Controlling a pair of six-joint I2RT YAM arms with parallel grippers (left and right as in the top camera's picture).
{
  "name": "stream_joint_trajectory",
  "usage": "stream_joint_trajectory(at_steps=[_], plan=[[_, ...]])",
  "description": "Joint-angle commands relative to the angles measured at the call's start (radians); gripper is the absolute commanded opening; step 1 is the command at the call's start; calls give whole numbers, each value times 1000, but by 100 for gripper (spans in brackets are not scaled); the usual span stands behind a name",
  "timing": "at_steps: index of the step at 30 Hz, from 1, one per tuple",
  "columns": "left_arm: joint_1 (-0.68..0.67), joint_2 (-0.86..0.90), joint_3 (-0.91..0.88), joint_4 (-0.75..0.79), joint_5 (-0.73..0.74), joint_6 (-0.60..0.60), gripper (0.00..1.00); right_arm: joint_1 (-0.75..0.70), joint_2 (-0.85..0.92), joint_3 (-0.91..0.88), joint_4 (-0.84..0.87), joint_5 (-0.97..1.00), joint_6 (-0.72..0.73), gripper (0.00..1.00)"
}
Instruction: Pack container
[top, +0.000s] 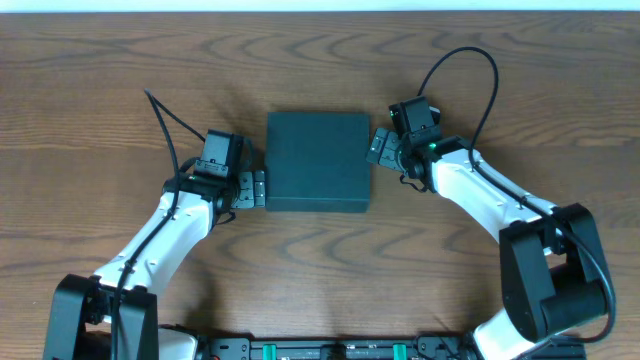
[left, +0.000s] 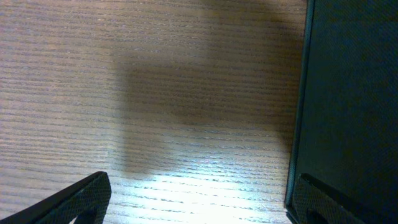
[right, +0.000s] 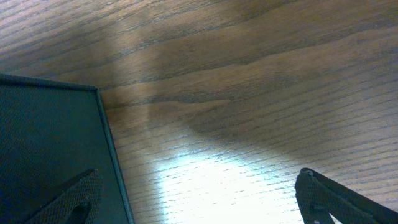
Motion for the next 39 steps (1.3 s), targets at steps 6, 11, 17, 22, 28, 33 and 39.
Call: stream_joint_trajectory(at_steps=[6, 11, 17, 22, 28, 33, 39], plan=[[-9, -61, -3, -2, -77, -21, 95, -4, -47, -5, -64, 90, -16, 99], [-9, -153, -2, -19, -108, -21, 95, -33, -219, -5, -111, 98, -48, 99], [-10, -321, -1, -87, -98, -23, 95, -33, -449, -5, -225, 97, -176, 99], [-10, -501, -1, -192, -63, -23, 95, -3, -629, -5, -353, 93, -212, 99], [-26, -753, -2, -375, -2, 36, 95, 85, -903, -5, -514, 93, -237, 99], [-93, -952, -2, -481, 6, 49, 95, 186, -1135, -6, -640, 92, -235, 99], [-110, -1064, -2, -496, 6, -54, 95, 220, -1279, -6, -678, 90, -233, 99]])
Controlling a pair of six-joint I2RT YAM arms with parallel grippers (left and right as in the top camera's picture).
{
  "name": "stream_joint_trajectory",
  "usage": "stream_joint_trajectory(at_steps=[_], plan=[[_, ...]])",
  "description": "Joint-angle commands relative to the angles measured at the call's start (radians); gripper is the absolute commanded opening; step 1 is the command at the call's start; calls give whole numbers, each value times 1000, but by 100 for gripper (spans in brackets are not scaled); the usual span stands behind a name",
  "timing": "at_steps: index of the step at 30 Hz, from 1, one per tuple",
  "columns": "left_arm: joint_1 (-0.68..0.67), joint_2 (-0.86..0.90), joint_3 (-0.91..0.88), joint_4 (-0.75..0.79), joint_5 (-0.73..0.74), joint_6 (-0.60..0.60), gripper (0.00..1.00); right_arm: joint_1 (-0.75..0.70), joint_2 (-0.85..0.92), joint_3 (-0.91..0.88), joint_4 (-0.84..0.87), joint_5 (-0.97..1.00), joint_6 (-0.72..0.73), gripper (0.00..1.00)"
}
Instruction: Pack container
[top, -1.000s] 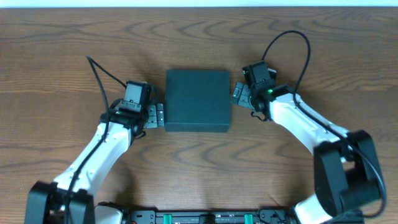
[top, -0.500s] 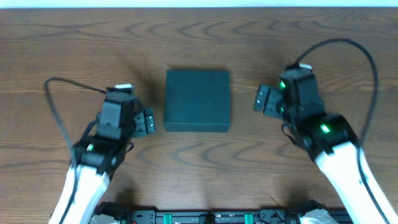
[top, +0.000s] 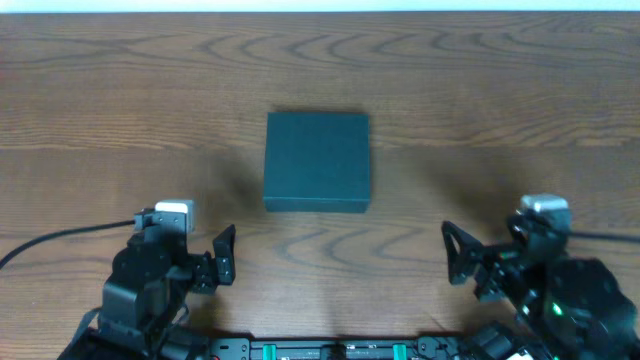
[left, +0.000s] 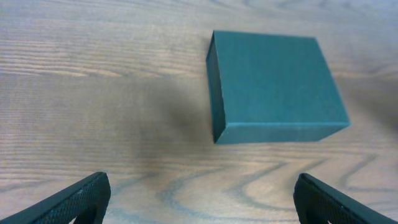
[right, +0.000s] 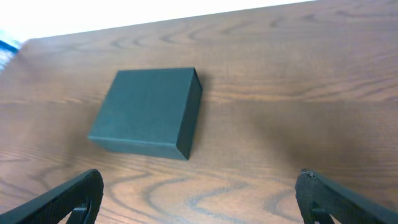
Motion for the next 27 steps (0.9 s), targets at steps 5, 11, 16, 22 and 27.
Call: stream_joint_trajectory(at_steps=[5, 11, 16, 22, 27], plan=[[-5, -26, 1, -31, 14, -61, 95, 15, -31, -3, -20, -15, -14, 99], [-5, -26, 1, -103, 22, -61, 95, 15, -31, -3, -112, -23, -14, 99], [-5, -26, 0, -146, 21, -60, 95, 15, -31, -3, -124, -34, -12, 99], [-5, -26, 0, -156, 21, -60, 95, 15, -31, -3, -54, -171, 153, 99], [-5, -26, 0, -156, 21, -60, 95, 15, -31, -3, -59, -278, 185, 99]])
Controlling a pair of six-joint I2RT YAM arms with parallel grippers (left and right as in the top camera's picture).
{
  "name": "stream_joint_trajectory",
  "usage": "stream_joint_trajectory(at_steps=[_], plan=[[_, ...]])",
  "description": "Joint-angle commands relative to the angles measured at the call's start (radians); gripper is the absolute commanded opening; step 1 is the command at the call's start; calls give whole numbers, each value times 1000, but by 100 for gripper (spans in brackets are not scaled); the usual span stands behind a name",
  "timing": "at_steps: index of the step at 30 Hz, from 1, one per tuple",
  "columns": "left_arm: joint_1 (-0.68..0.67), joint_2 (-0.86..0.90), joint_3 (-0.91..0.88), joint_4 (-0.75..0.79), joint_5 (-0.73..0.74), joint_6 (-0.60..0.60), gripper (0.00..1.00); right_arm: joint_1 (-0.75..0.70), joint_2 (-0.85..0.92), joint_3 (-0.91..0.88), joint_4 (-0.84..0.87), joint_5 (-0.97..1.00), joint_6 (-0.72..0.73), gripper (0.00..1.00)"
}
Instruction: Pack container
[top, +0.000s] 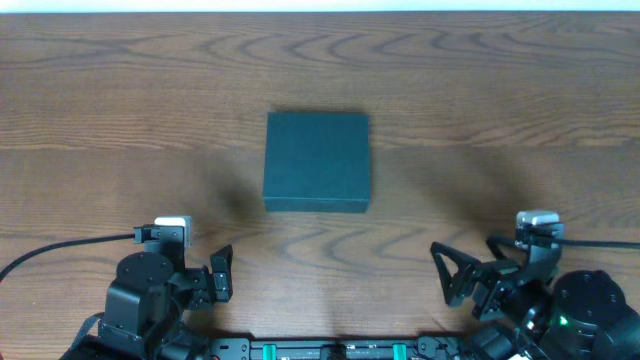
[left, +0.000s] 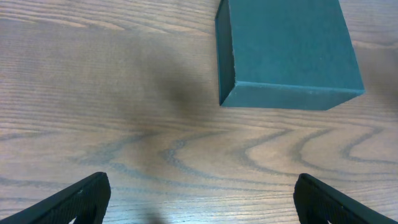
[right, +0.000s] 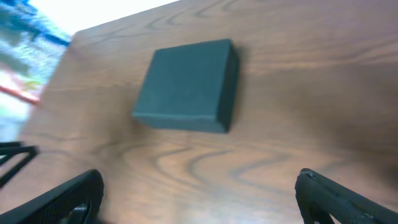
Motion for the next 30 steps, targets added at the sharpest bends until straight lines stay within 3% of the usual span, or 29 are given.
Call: stream_joint_trajectory(at_steps=[1, 6, 14, 23, 30], plan=[[-5, -4, 0, -3, 3, -11, 95, 15, 0, -2, -2, -88, 47, 99], [-5, -4, 0, -3, 3, -11, 95, 14, 0, -8, -38, 42, -23, 99], [-5, -4, 0, -3, 3, -11, 95, 12, -4, -71, 0, 111, -372, 99], [-5, -4, 0, -3, 3, -11, 95, -237, -254, -321, 51, -5, -391, 99], [-5, -4, 0, -3, 3, -11, 95, -302, -449, -467, 47, -9, -453, 99]])
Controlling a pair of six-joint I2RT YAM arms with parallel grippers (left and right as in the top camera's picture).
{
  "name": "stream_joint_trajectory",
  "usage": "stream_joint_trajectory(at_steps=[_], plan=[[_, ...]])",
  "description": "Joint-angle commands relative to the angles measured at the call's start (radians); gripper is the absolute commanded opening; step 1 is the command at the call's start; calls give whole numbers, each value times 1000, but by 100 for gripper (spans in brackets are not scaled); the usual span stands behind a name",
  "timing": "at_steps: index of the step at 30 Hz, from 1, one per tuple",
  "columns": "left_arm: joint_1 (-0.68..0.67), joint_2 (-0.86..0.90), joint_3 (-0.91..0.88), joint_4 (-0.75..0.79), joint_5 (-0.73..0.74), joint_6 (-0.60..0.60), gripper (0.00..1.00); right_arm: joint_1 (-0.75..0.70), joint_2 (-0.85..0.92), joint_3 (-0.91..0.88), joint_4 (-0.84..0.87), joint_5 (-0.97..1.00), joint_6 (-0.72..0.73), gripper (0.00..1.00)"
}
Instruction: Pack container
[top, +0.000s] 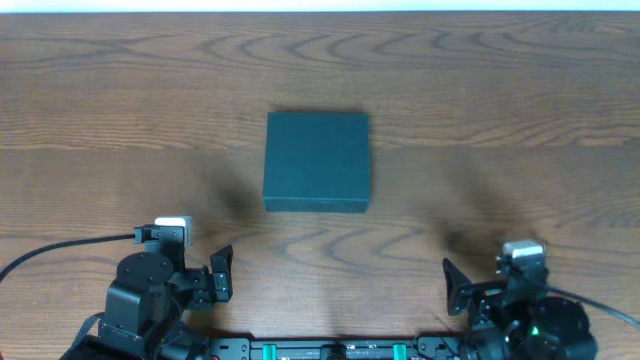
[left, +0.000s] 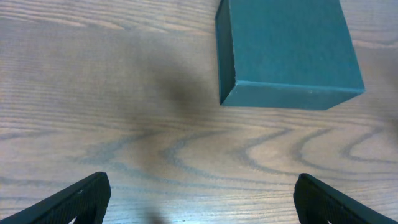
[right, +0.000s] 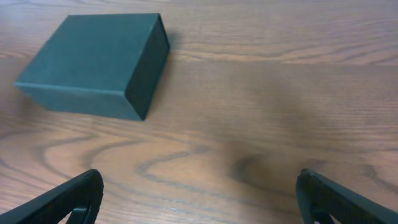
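A closed dark teal box (top: 317, 160) lies flat in the middle of the wooden table (top: 520, 90), with its lid on. It shows at the upper right of the left wrist view (left: 287, 50) and at the upper left of the right wrist view (right: 93, 62). My left gripper (top: 218, 274) is pulled back at the front left, open and holding nothing, its fingertips (left: 84, 198) wide apart. At the front right, my right gripper (top: 452, 290) is likewise open and holds nothing, its fingertips (right: 74, 198) spread well short of the box.
Bare wood grain surrounds the box on all sides. A black cable (top: 60, 245) runs from the left arm off the left edge. The arm bases sit along the front edge (top: 330, 350).
My right arm has drawn slightly further back and right, and its wrist camera now looks level at the box from the right. My left arm and the box have not moved.
First both open grippers flanked the closed box, left at its left side, right at its right side. Then both arms were folded back at the front edge, clear of the box. They have stayed there, and the box has kept its place.
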Motion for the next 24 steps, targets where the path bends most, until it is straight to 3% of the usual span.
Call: stream_joint_trajectory(at_steps=[1, 24], plan=[[-5, -4, 1, -1, 3, -11, 95, -15, -71, -48, 7, -18, -72, 99], [-5, -4, 1, -1, 3, -11, 95, -13, -74, -236, -7, 60, -113, 99]])
